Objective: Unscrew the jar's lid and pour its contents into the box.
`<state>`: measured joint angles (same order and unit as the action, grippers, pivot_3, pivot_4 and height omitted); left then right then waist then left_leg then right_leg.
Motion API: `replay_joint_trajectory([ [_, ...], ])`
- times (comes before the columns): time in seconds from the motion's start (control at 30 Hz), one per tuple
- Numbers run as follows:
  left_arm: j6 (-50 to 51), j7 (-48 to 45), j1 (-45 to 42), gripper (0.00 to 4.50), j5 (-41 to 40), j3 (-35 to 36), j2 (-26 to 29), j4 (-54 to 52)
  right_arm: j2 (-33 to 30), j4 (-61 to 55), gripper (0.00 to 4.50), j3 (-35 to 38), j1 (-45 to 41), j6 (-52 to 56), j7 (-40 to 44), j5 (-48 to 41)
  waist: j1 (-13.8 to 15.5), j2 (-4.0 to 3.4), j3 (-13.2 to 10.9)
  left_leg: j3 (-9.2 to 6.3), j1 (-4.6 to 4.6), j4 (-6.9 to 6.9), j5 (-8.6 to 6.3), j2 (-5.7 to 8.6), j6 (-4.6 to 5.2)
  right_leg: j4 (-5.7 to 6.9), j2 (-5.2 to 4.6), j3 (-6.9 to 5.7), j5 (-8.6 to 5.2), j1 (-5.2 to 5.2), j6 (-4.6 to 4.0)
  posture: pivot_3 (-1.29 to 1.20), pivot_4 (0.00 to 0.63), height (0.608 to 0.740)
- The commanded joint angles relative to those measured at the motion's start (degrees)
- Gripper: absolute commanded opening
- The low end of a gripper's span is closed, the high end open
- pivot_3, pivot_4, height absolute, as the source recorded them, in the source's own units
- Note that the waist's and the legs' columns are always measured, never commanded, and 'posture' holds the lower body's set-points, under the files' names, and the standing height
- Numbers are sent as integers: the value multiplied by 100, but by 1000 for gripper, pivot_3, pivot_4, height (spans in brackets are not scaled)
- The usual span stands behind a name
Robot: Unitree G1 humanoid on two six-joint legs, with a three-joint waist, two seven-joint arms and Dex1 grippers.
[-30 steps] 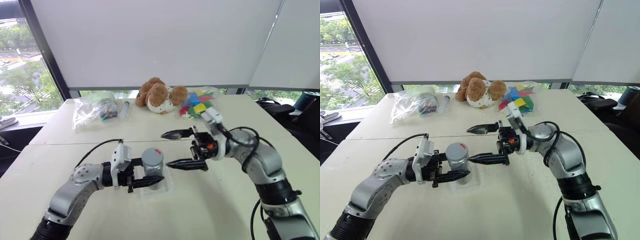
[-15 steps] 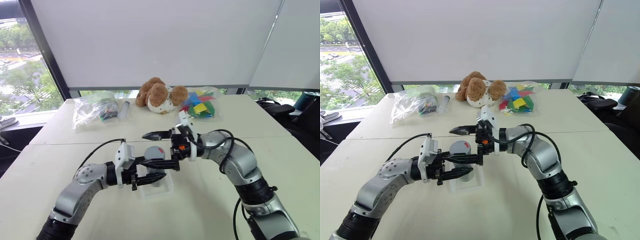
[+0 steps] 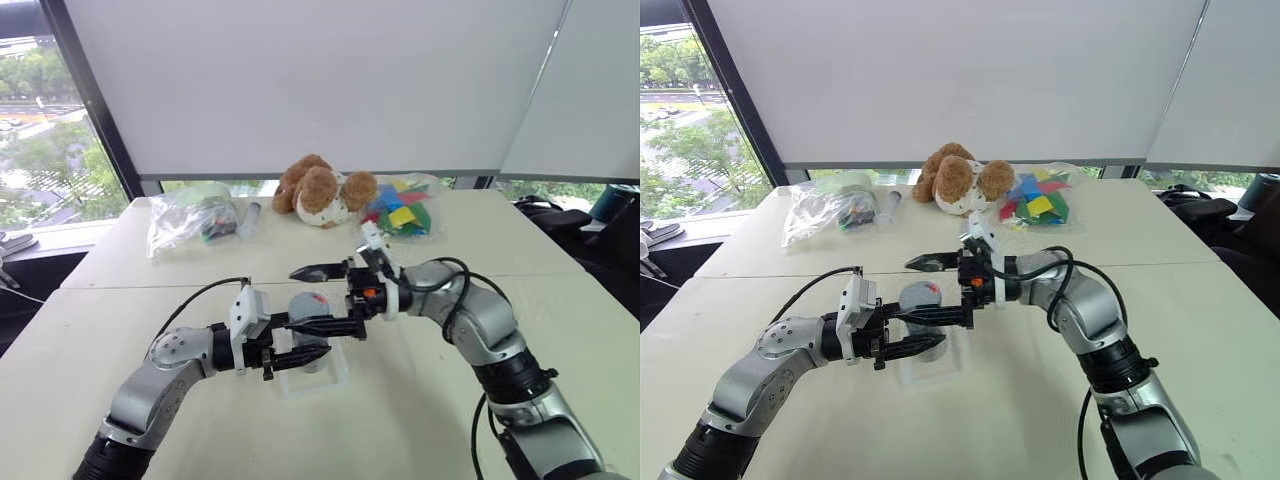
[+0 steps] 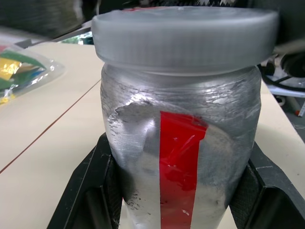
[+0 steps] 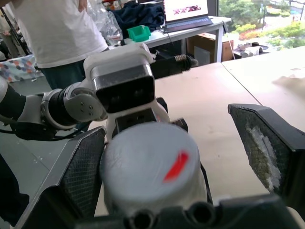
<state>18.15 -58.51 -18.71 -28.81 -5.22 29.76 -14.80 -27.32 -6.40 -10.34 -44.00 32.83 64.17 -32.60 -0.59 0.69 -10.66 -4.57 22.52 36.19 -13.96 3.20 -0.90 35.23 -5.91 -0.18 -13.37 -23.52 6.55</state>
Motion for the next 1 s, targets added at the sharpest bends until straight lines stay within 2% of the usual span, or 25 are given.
replay_joint_trajectory([
  [0.03,-200,-130,27,2147,-65,77,40,-248,-332,92,4486,514,86,-59,93,-90,-4,0,0,0,0,0,0,0,0,0,0,0,0,0,0,0,150,740],
  [0.17,-205,-135,47,2147,-56,97,55,-246,-527,35,4486,625,257,-53,313,-216,-1,0,0,0,0,0,0,0,0,0,0,0,0,1,0,0,150,740],
  [0.37,-214,-153,97,2147,-51,122,121,-272,-603,-275,4486,966,378,200,732,-890,-15,-2,-1,1,0,-2,0,-2,0,0,0,0,0,-1,0,0,150,740],
  [0.73,-183,-27,-29,2147,-42,63,20,-247,247,-779,4486,69,-156,553,-478,-371,1,-2,-1,-1,0,-1,0,-2,0,0,-1,0,0,-2,0,0,150,740],
  [1.0,-157,-4,-67,2147,-50,49,-13,-241,453,-513,4486,-126,-238,353,-627,18,-7,-2,-1,-1,0,0,0,0,0,0,0,0,0,-2,0,0,150,740],
])
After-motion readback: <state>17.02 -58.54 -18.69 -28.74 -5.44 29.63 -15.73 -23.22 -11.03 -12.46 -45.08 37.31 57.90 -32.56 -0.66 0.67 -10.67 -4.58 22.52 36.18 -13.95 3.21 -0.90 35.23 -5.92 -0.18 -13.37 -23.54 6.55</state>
